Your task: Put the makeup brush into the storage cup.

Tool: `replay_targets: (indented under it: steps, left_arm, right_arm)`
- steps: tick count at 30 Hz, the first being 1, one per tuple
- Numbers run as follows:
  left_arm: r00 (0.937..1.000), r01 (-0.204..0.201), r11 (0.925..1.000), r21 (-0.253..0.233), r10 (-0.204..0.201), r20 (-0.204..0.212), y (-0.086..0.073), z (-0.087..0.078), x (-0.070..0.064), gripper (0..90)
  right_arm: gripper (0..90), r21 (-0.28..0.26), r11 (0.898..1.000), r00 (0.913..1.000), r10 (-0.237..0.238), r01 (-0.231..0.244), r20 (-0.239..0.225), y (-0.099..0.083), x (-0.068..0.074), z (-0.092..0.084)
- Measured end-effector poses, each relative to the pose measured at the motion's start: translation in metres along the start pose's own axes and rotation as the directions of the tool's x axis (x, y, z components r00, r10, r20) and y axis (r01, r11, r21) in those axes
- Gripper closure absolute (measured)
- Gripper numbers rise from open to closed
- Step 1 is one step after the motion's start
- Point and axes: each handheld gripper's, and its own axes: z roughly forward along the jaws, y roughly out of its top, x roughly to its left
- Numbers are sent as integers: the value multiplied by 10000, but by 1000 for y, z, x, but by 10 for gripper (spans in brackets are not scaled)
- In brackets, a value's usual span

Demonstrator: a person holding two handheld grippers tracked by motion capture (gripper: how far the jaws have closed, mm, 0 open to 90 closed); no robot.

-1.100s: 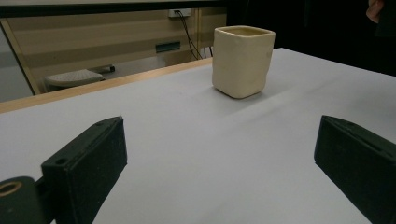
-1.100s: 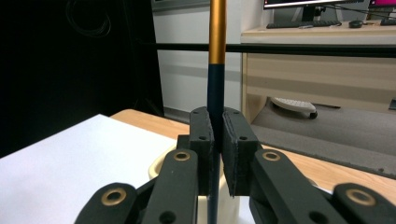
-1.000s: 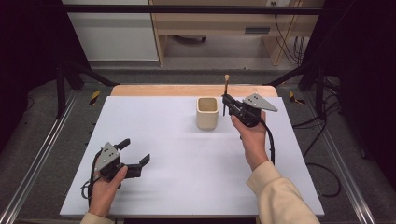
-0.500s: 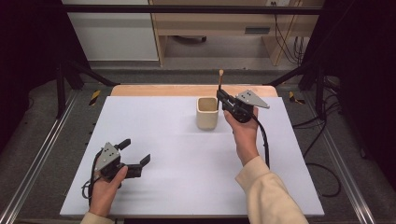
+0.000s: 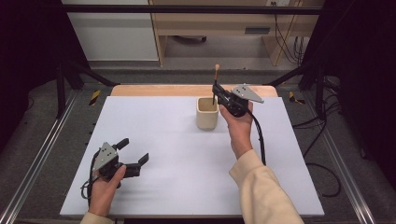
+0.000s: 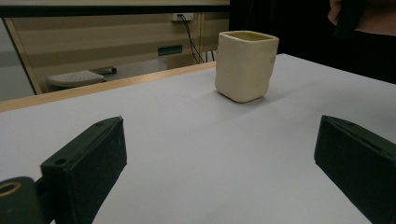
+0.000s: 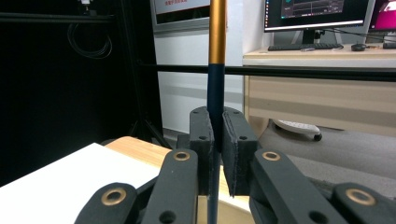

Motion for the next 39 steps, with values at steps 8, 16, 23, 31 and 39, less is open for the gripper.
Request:
replay_targets:
  steps: [8, 16, 23, 31, 39]
  left_arm:
    - [9996, 252, 9996, -158, -254, -146, 0, -4, 6, 18]
    - [9997, 217, 9997, -151, -219, -110, 0, -3, 5, 18]
    - [9998, 160, 9998, -126, -160, -72, 0, -2, 3, 18]
    - [9998, 200, 9997, -139, -200, -71, 0, -2, 4, 18]
    - [9999, 119, 9998, -152, -120, -31, 1, -2, 3, 18]
  right_arm:
    - [834, -64, 9999, 9999, 153, -154, -80, -2, 1, 9]
    - [834, -137, 9999, 10000, 49, -50, -78, -5, -3, 12]
    - [834, -156, 9998, 9999, 78, -80, -128, -8, -4, 12]
    - [834, -39, 10000, 9993, 33, -35, -370, -13, 0, 15]
    - [834, -36, 10000, 9989, 0, -1, -471, -19, 2, 16]
